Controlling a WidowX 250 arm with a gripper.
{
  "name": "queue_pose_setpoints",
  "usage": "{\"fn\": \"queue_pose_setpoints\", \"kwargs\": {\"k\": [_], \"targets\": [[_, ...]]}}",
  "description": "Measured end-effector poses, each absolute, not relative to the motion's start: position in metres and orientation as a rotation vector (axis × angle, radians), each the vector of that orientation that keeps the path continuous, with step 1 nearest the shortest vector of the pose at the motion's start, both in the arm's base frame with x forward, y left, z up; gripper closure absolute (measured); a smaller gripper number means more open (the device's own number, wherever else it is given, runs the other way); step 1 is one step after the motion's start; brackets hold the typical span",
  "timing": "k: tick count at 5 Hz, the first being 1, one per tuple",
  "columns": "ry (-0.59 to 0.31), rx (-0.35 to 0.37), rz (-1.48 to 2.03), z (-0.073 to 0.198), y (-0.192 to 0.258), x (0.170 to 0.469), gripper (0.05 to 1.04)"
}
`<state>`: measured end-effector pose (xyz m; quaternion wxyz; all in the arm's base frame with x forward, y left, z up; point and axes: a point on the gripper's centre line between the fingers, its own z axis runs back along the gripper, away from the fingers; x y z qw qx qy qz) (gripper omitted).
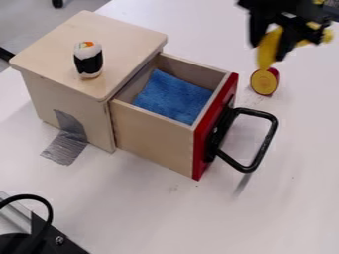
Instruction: Put the banana inside the drawer
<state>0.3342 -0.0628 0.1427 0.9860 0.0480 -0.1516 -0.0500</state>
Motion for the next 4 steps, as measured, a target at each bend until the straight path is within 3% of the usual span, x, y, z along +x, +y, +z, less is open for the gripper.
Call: {"fn": "queue_pose_setpoints", "kwargs": {"k": [1,2,3,4], "targets": [[-0.308,0.115,-0.035,0.142,-0.045,0.289,0.600],[-0.277,0.120,0.006,0.126,-0.030,0.261,0.600],[-0.236,0.129,0.066,0.104,-0.012,0.248,0.600],[-0.239,0.125,0.110,0.100,-0.002,0.250,0.600]]}}
